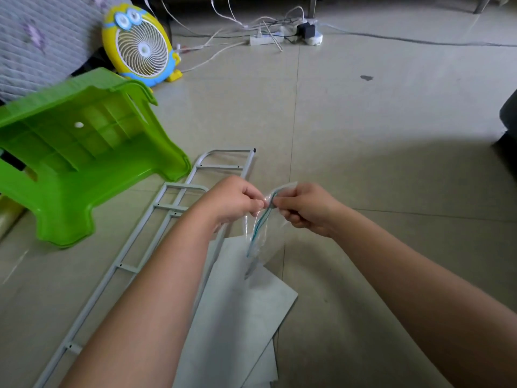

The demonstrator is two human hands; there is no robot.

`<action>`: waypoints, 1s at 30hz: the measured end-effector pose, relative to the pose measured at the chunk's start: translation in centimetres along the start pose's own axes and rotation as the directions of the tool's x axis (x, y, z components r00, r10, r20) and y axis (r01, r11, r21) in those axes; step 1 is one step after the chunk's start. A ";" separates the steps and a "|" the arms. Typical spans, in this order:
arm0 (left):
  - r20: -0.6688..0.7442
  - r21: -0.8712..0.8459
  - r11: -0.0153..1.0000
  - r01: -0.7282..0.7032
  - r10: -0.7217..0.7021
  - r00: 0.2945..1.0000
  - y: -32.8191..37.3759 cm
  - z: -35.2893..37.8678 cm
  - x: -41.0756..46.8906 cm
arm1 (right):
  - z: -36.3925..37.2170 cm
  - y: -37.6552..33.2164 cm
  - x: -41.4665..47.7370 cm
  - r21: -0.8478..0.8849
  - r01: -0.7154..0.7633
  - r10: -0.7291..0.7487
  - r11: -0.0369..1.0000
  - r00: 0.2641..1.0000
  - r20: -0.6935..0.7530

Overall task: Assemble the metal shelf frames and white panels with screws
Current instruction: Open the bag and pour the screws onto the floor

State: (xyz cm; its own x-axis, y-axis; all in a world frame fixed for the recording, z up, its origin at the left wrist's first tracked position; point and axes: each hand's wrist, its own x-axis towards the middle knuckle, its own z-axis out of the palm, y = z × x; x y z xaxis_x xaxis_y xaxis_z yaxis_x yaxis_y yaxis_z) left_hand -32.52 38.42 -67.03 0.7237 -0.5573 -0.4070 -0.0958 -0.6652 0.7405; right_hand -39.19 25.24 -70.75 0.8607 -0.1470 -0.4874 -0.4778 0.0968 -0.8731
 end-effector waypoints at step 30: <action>0.107 -0.223 0.971 0.088 -0.065 0.992 -1.1 1.3 0.0 | -0.7 1.0 -1.5 0.080 0.049 -0.064 0.996 0.979 0.193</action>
State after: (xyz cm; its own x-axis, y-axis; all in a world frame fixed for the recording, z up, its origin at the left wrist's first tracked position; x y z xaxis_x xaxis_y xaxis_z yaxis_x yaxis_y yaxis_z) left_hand -33.28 38.52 -68.53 0.6510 -0.5628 -0.5095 0.1228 -0.5842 0.8023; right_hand -41.10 24.90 -70.89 0.9072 0.0403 -0.4189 -0.4194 0.1680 -0.8921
